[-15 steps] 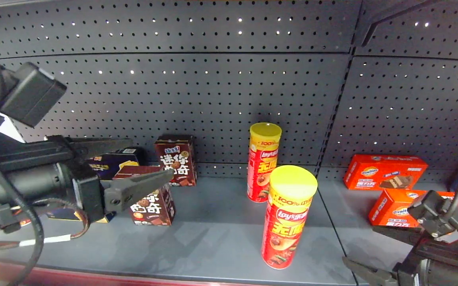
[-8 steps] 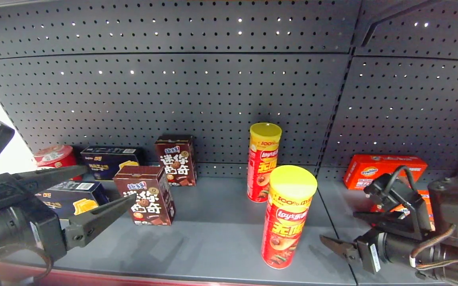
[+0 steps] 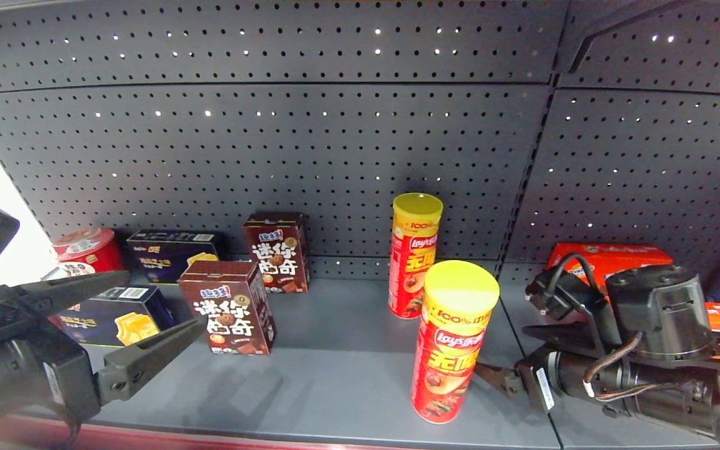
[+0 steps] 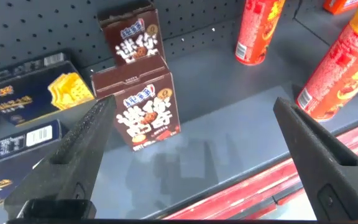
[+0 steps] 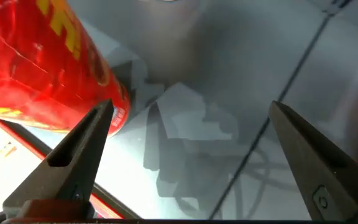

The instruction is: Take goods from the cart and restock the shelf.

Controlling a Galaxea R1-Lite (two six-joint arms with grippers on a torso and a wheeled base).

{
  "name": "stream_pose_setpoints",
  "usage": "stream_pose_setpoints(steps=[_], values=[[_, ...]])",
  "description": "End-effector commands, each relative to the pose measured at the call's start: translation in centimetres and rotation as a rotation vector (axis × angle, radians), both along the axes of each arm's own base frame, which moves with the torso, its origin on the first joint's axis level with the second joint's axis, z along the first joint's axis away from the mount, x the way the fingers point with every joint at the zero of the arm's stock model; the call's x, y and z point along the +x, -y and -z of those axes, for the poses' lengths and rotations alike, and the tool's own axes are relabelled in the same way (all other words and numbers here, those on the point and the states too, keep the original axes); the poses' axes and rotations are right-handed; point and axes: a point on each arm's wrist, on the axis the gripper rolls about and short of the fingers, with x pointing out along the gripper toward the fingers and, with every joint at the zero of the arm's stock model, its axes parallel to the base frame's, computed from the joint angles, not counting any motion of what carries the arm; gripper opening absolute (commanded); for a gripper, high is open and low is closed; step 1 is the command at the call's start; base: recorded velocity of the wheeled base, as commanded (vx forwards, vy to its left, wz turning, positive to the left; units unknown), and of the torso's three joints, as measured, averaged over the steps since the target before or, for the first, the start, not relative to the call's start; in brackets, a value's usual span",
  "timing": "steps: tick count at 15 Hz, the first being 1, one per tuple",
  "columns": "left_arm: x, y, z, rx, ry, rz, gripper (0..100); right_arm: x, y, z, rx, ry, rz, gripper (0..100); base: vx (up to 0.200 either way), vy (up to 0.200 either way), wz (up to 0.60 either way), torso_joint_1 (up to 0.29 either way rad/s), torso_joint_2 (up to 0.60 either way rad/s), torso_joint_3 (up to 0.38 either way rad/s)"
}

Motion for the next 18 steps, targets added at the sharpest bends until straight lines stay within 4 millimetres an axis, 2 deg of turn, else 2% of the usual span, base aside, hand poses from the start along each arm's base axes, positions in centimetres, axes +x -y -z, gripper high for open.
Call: stream_pose_setpoints(steps=[1, 6, 18], values=[[0.1, 0.1, 0.1, 0.001, -0.003, 0.002, 100, 0.2, -0.8, 0.4, -0.008, -0.012, -0.019, 100, 0.000, 0.000, 0.00, 0.000, 0.00, 0.000], [0.1, 0.1, 0.0, -0.001, 0.000, 0.005, 100, 0.5, -1.8, 0.7, -0.011, -0.013, -0.046, 100, 0.000, 0.000, 0.00, 0.000, 0.00, 0.000], [0.0, 0.0, 0.1, 0.000, -0.003, 0.006, 100, 0.7, -2.7, 1.0, -0.015, -0.020, -0.067, 100, 0.000, 0.000, 0.00, 0.000, 0.00, 0.000]])
